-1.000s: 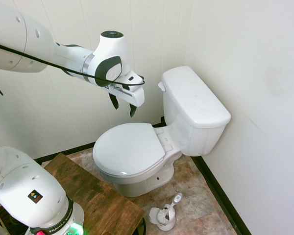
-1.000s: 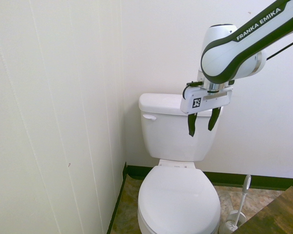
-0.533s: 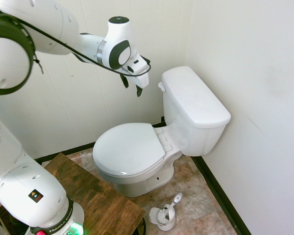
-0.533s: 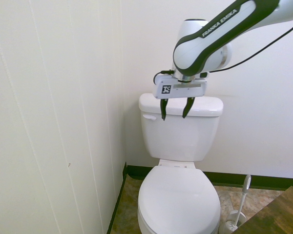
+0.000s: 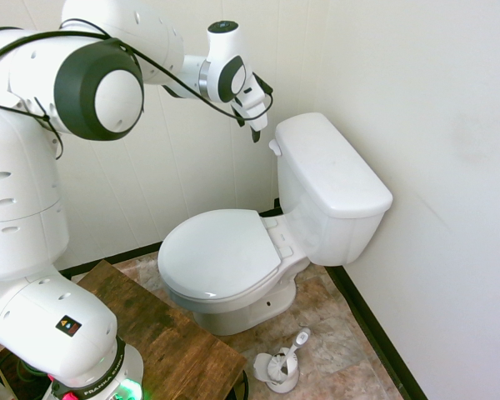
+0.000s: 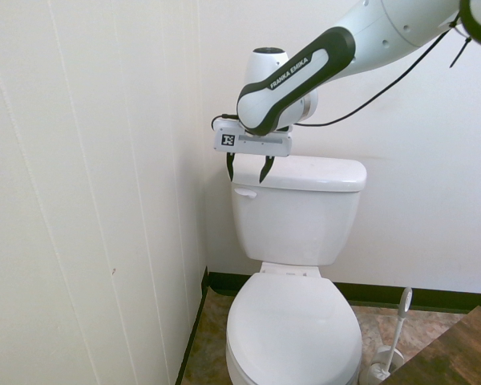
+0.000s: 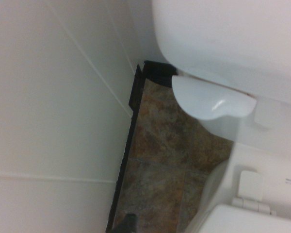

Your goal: Flush the toilet

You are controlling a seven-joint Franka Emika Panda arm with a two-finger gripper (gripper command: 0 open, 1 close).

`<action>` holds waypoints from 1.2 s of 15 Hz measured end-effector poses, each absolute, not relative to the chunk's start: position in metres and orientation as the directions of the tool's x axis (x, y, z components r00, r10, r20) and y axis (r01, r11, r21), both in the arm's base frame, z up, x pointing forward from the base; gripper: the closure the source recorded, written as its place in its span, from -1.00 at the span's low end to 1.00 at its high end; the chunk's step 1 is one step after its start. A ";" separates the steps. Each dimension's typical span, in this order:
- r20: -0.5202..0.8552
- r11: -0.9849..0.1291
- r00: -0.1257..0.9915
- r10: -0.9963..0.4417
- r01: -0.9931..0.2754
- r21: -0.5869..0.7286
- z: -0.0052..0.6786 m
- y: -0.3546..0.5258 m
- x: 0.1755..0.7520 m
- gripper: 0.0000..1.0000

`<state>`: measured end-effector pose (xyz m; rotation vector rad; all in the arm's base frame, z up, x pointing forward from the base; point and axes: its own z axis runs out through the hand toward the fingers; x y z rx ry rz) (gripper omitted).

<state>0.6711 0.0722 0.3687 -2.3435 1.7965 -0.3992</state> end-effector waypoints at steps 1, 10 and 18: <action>0.115 -0.247 0.223 -0.968 -0.923 -0.294 0.363 0.070 0.678 1.00; 0.116 -0.172 0.141 -0.983 -0.931 -0.323 0.343 0.063 0.716 1.00; 0.101 -0.125 0.097 -0.990 -0.939 -0.319 0.318 0.050 0.743 1.00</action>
